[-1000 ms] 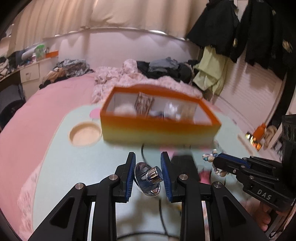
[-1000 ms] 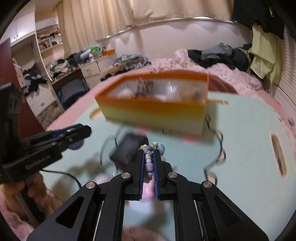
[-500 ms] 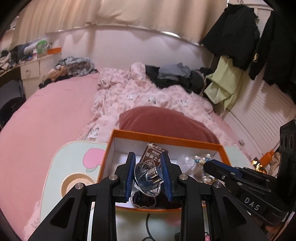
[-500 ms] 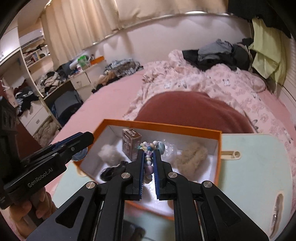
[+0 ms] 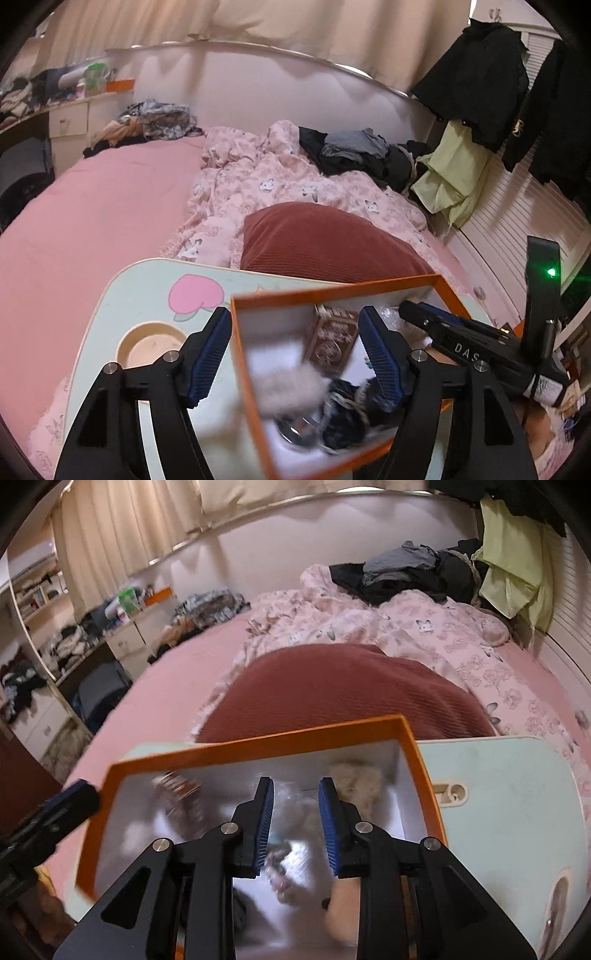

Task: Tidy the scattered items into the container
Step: 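Carry silver trinket into box with left tool while right tool carries beaded string in, then open both tools and lift them away from the box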

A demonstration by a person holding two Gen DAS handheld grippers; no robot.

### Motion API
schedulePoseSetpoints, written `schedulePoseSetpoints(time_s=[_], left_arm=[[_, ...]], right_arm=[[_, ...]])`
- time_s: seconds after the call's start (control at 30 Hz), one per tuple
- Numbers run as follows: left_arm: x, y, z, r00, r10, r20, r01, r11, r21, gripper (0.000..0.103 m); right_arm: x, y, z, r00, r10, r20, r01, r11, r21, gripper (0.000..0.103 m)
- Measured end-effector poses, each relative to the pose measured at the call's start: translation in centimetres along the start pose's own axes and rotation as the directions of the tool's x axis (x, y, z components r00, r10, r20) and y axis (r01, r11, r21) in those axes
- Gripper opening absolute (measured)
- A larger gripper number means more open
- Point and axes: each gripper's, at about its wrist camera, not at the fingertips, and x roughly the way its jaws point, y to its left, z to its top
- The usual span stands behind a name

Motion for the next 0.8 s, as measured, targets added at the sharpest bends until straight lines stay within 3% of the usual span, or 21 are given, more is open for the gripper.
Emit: schedulePoseSetpoints(time_s=[0.2,0.4,0.47,0.57,0.67,0.73,0.8], left_arm=[[-2.1,0.2,-1.3,1.000,-0.013,0.014,0.013,1.000,0.025,0.071],[-5.5,-0.3,-4.6,0.987,-0.153,-0.043,0.154,0.988,0.005,0.071],[-7.1,-0.7,-6.4,0.985,-0.167,-0.050,0.168,0.986,0.024,0.071],[-8.0,-0.9,-8.4,0.971,-0.214,-0.107,0.217,0.976,0.016,0.071],[-7.0,-1.2,-9.2,0.971,-0.176,-0.160,0.185,0.982,0.044,0.071],[-5.5,-1.0,-8.8,0.985,-0.077,-0.155,0.089,0.994,0.066,0.071],[-3.8,-0.5,-8.1,0.983,-0.030,-0.179,0.041,0.997,0.062,0.071]], right_arm=[[-3.9,0.5,-2.1,0.996,0.072,0.055,-0.075,0.996,0.044,0.026],[-8.8,1.3,-5.4,0.994,0.080,0.081,-0.080,0.997,0.002,0.027],[-9.6,1.0,-6.6,0.991,0.121,0.061,-0.122,0.993,0.005,0.027],[-9.1,1.5,-8.3,0.978,0.203,-0.043,-0.204,0.979,-0.022,0.027],[-7.5,3.1,-9.0,0.987,0.138,-0.081,-0.146,0.984,-0.106,0.027],[-6.2,3.6,-8.7,0.988,0.121,-0.093,-0.132,0.984,-0.117,0.027],[-4.8,4.0,-8.0,0.986,0.128,-0.105,-0.139,0.985,-0.105,0.027]])
